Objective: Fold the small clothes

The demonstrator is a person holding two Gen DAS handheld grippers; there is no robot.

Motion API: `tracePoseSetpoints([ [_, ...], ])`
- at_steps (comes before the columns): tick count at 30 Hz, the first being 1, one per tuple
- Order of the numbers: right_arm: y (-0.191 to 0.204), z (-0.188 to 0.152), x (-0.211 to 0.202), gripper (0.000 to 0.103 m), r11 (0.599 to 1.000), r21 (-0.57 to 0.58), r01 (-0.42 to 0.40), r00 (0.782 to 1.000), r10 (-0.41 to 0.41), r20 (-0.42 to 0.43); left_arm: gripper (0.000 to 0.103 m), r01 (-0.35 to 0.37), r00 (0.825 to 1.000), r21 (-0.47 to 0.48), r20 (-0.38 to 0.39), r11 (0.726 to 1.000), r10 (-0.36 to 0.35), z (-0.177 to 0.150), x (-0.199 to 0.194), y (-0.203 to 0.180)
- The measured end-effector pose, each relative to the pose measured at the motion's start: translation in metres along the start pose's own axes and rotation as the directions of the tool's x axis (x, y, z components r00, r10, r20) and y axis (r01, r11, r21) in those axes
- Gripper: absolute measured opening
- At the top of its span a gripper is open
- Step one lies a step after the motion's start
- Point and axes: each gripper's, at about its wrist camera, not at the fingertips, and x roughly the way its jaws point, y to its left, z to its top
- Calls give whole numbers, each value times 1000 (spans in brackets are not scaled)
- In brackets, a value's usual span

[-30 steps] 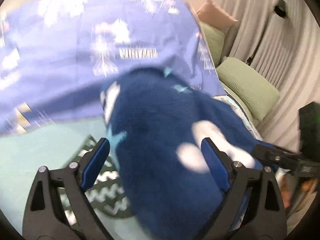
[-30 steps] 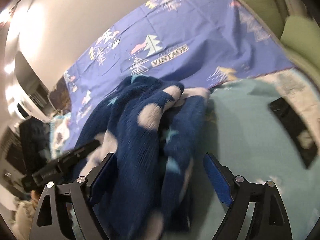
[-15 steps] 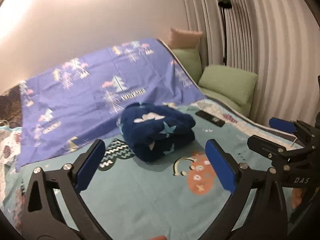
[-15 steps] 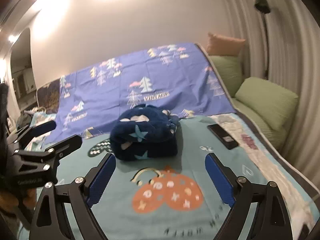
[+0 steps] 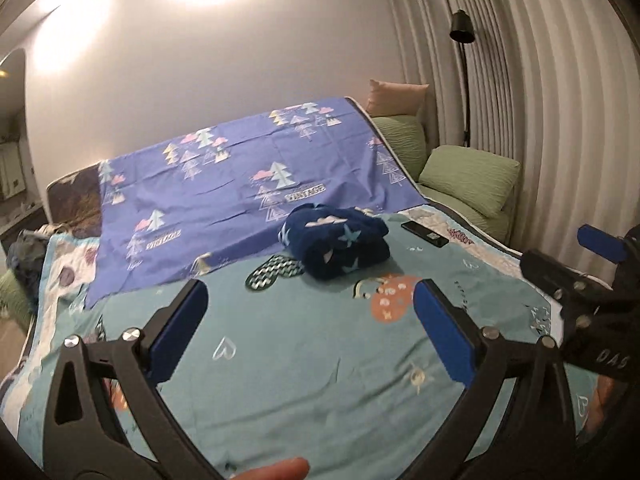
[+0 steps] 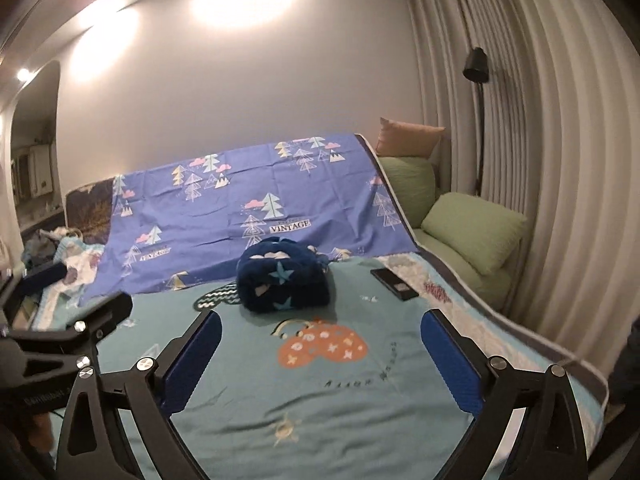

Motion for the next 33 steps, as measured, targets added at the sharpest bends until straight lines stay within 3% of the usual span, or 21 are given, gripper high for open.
tracePoseSetpoints([
  [14, 11, -16, -65, 102, 1000, 7, -6, 1000, 6, 25, 102, -38, 999, -15, 8, 999, 38, -30, -51, 15],
  [33, 16, -29, -69, 102, 1000, -7, -3, 1000, 3, -10, 102, -72, 997, -48, -27, 996, 71, -41, -51, 16],
])
